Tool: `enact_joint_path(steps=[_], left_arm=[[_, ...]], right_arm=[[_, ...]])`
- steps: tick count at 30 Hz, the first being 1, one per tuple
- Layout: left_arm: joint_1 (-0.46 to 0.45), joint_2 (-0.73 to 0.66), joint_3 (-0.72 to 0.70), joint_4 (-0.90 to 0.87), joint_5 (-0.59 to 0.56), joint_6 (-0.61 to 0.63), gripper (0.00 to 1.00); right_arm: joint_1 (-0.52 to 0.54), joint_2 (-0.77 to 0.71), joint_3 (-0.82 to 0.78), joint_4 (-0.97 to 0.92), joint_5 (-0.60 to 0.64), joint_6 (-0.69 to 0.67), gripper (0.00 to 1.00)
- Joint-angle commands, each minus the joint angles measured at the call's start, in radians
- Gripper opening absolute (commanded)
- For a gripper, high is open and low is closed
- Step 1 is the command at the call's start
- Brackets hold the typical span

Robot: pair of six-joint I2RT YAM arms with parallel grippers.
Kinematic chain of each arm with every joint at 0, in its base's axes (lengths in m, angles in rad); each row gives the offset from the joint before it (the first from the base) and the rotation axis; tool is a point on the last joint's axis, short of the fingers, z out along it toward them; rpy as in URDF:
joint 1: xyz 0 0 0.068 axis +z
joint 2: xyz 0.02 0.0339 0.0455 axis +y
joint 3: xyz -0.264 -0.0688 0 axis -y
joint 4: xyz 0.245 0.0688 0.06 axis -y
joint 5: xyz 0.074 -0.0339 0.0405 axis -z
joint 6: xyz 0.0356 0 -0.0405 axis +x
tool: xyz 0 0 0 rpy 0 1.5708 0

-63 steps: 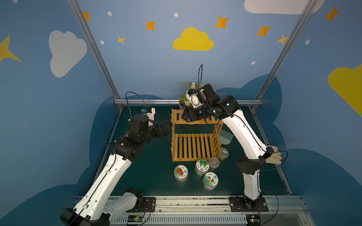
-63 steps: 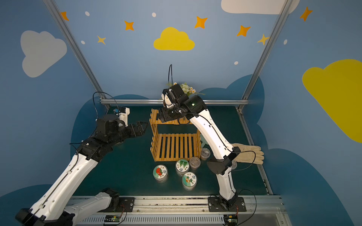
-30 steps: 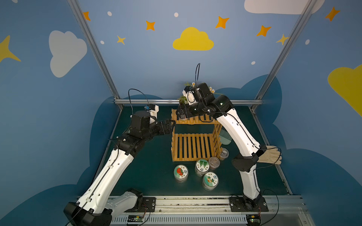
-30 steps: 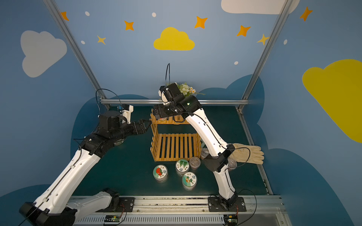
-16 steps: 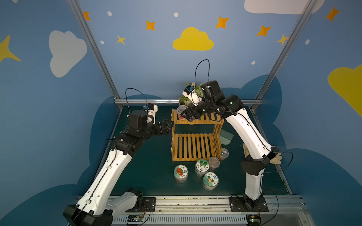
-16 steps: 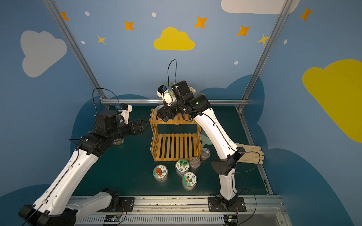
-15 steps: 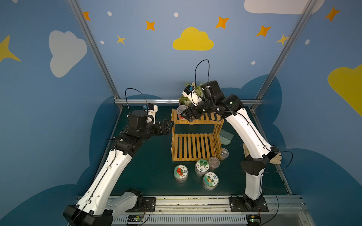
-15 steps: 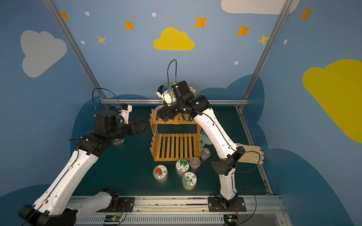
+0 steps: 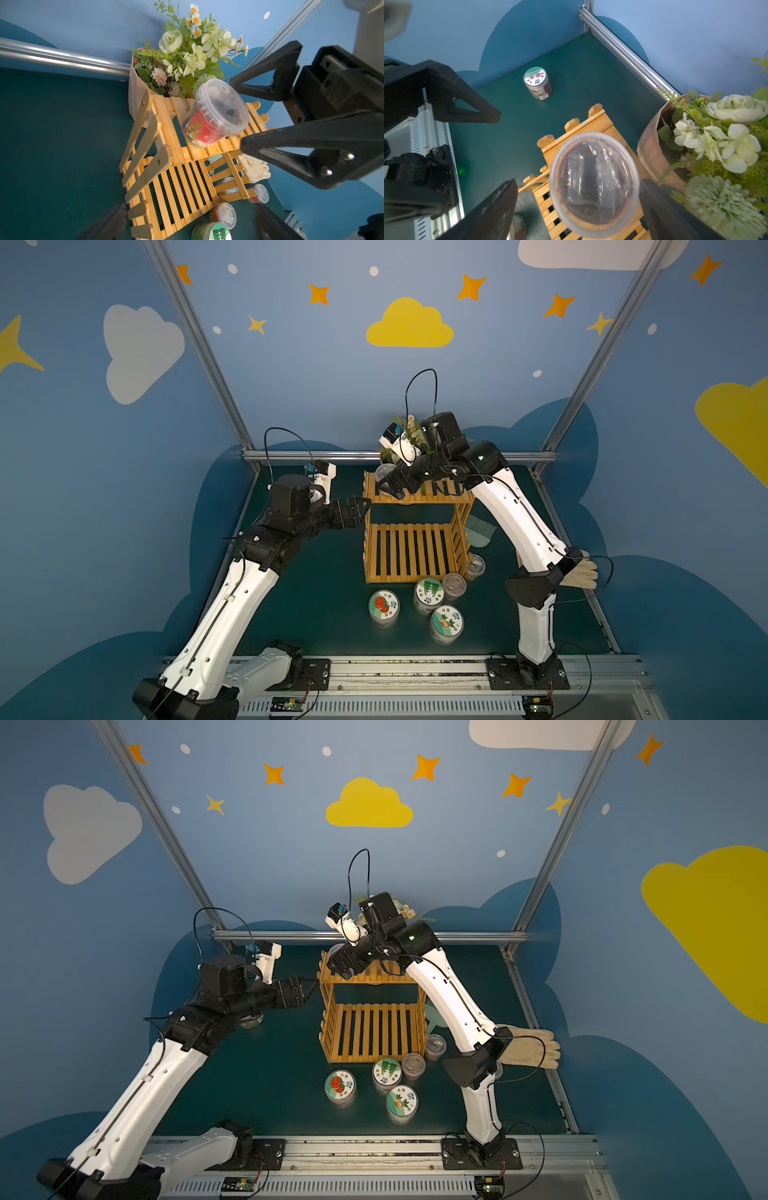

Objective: Place the seed container on the shelf
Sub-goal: Place the seed jar on the shelf.

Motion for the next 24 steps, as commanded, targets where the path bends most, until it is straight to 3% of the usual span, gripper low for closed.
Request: enact_joint_path(steps=[1, 6, 18, 24], left_arm=[[0.005, -0.013, 0.002, 0.015, 0.012, 0.002, 1.0], [0.005, -0.018, 0.002, 0.015, 0.008, 0.002, 1.0], [0.008, -0.009, 0.002, 0.02, 0.027, -0.003, 1.0], [0.007, -0.007, 0.0, 0.02, 0.037, -0.001, 1.0]], right_arm=[[-0.001, 0.022, 0.026, 0.025, 0.019, -0.004, 0.96], [0.002, 0.035, 0.032, 0.024, 0.02, 0.003, 0.92], [-0.005, -0.008, 0.045, 0.041, 0.071, 0.017, 0.98], [-0.043, 0.015, 0.039, -0.007, 0.016, 0.013, 0.98]])
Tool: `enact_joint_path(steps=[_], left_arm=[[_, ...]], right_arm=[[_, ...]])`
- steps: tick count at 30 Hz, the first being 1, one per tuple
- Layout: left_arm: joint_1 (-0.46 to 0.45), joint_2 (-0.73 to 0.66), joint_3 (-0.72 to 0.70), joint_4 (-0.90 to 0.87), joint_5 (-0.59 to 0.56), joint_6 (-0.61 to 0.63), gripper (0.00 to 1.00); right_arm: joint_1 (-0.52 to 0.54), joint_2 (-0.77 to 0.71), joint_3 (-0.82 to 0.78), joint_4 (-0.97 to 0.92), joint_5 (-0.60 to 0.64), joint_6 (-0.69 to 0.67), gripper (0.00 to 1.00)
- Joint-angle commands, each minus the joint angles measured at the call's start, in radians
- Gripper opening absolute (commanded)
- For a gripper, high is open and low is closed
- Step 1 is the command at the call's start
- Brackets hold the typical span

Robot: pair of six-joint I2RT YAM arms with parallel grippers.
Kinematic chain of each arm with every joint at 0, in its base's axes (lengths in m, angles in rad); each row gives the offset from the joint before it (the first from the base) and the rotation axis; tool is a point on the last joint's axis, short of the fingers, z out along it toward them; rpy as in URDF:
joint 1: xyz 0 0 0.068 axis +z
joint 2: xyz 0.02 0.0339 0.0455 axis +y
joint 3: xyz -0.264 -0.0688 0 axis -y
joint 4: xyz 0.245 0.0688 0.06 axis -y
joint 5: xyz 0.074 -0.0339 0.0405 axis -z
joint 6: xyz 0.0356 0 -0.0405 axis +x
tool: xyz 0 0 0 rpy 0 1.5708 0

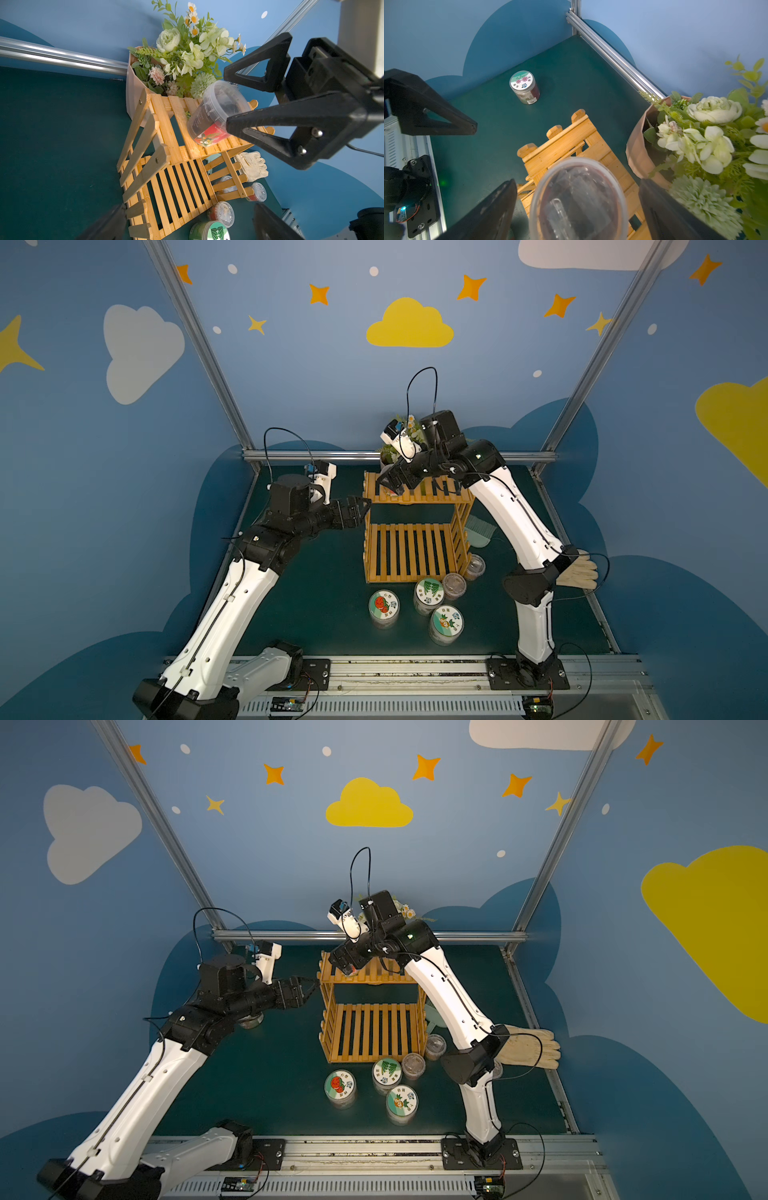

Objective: Place the seed container on the shelf
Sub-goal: Place the seed jar on the shelf.

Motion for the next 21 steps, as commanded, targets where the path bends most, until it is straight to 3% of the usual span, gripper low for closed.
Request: enact_joint_path(steps=[1, 13, 21], left_arm=[[0.004, -0.007, -0.001, 0.019, 0.017, 0.0, 1.0], [0.004, 0.001, -0.001, 0.021, 0.03, 0.0, 1.0], [0.004, -0.007, -0.004, 0.021, 0.021, -0.002, 1.0]], right_arm=[[-0.023, -0.001, 0.016, -0.031, -0.039, 0.006, 0.98], [-0.02, 0.02, 0.013, -0.061, -0.097, -0.001, 0.97], [0.011, 0.02, 0.013, -0.029, -0.012, 0.052, 0.79]])
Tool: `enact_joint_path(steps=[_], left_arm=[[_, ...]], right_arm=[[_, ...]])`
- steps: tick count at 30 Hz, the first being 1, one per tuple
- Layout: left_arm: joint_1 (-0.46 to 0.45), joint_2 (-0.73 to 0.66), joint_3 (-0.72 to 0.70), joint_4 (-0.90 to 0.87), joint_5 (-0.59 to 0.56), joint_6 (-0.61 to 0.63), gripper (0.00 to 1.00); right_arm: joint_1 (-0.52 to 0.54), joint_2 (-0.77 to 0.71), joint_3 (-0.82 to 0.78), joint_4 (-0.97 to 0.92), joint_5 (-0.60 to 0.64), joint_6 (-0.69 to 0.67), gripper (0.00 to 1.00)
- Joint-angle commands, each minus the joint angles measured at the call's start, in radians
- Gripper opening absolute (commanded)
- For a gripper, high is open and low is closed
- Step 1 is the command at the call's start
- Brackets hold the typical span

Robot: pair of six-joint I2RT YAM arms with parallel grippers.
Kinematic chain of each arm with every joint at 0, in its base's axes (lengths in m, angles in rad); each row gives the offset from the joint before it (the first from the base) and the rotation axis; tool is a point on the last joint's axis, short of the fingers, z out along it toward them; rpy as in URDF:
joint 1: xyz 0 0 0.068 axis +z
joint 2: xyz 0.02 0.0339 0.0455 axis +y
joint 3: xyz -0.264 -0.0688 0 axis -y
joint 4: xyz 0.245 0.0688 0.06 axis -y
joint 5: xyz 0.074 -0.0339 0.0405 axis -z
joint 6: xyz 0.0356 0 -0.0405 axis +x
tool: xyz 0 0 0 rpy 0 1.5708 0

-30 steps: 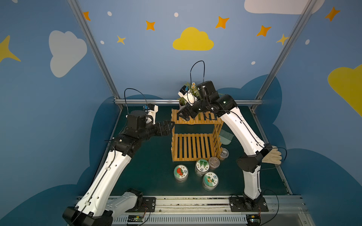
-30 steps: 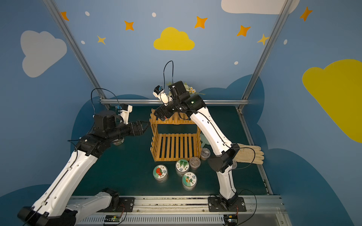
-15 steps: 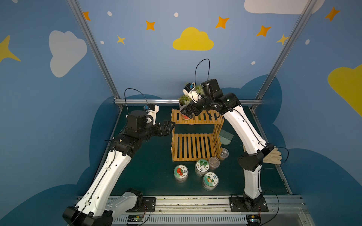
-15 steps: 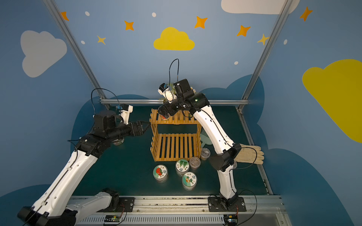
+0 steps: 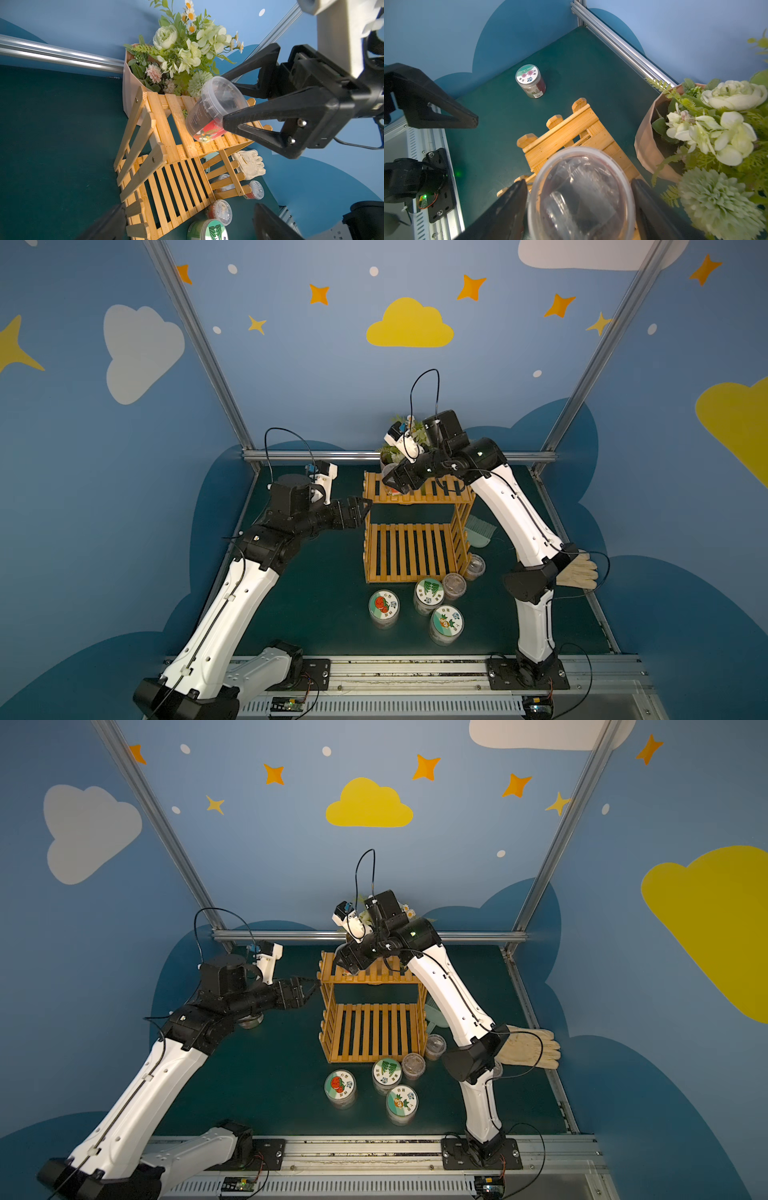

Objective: Place the seed container on the shelf
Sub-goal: Place the seed jar on the shelf.

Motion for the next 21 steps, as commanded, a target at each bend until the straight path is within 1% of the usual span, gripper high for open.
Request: enact_joint_path(steps=[1, 6, 9, 11, 13, 16, 19, 21], left_arm=[[0.005, -0.013, -0.006, 0.021, 0.002, 0.0, 1.0], [0.004, -0.028, -0.014, 0.021, -0.028, -0.005, 1.0], [0.005, -0.042, -0.021, 0.014, -0.063, -0.019, 1.0], [0.004, -0.056, -0.03, 0.013, -0.13, -0.033, 1.0], [0.004, -0.068, -0.037, 0.011, -0.172, -0.044, 1.0], [0.005, -0.087, -0.044, 0.01, -0.21, -0.049, 1.0], [0.005, -0.095, -0.046, 0.006, -0.226, -0.052, 1.0], [0.004, -0.097, -0.049, 0.006, -0.227, -0.056, 1.0]], right_arm=[[0.029, 0.007, 0.013, 0.015, 0.058, 0.044, 0.78], [0.08, -0.013, 0.013, 0.062, 0.208, 0.159, 0.77], [0.106, -0.023, 0.013, 0.096, 0.31, 0.283, 0.76], [0.129, -0.019, 0.011, 0.119, 0.37, 0.355, 0.75], [0.153, -0.008, 0.014, 0.13, 0.456, 0.375, 0.75], [0.174, 0.016, 0.026, 0.14, 0.501, 0.423, 0.75], [0.19, 0.03, 0.029, 0.145, 0.566, 0.455, 0.75], [0.194, 0.033, 0.029, 0.153, 0.581, 0.477, 0.75]])
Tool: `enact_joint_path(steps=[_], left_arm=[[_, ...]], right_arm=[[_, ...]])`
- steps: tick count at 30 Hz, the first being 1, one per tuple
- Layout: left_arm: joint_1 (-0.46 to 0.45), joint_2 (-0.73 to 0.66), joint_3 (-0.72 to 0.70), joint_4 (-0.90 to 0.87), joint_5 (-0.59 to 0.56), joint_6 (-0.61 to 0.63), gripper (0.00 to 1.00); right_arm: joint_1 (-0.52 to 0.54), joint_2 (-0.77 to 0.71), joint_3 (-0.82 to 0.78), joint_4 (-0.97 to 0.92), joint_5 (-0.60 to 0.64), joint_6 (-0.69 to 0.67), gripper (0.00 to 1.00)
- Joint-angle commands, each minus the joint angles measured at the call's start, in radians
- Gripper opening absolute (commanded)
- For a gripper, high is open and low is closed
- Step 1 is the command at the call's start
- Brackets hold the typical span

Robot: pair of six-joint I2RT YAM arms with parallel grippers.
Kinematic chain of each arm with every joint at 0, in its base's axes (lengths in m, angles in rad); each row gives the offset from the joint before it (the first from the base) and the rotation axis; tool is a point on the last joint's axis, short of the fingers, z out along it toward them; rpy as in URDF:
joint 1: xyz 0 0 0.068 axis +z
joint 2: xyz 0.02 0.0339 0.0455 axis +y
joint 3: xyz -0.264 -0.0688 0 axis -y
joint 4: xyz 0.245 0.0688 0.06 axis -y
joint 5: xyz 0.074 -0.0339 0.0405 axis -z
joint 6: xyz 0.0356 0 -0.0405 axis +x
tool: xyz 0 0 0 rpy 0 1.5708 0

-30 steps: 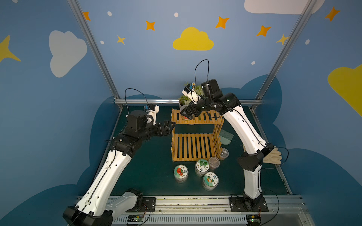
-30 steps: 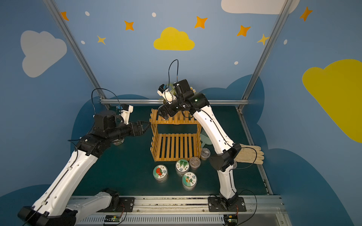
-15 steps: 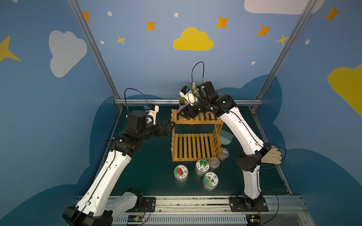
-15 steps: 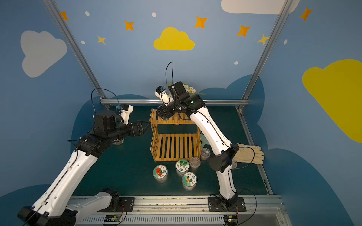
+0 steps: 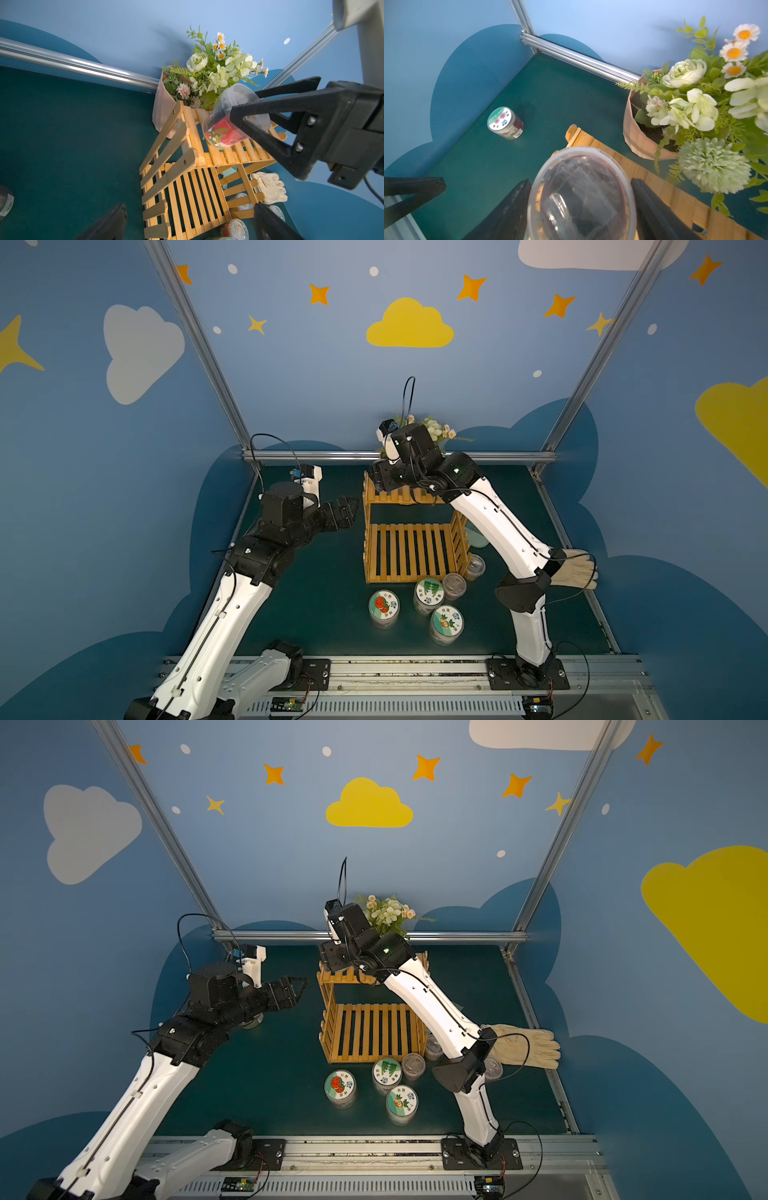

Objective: Place the seed container on the shelf
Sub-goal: Place the seed jar on the shelf.

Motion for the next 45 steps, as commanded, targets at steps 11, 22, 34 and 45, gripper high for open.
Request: enact_joint_path(steps=[11, 22, 34, 45], left_arm=[[0.004, -0.011, -0.028, 0.026, -0.024, -0.029, 1.0], [0.004, -0.006, -0.027, 0.035, -0.018, -0.033, 1.0], [0.005, -0.011, -0.026, 0.031, -0.018, -0.034, 1.0], [0.004, -0.009, -0.022, 0.031, -0.008, -0.036, 1.0]], right_arm=[[0.025, 0.05, 0.029, 0.069, 0.16, 0.114, 0.75], [0.044, 0.042, 0.03, 0.068, 0.128, 0.136, 0.75], [0.054, 0.051, 0.04, 0.056, 0.135, 0.134, 0.76], [0.059, 0.048, 0.05, 0.058, 0.134, 0.131, 0.82]])
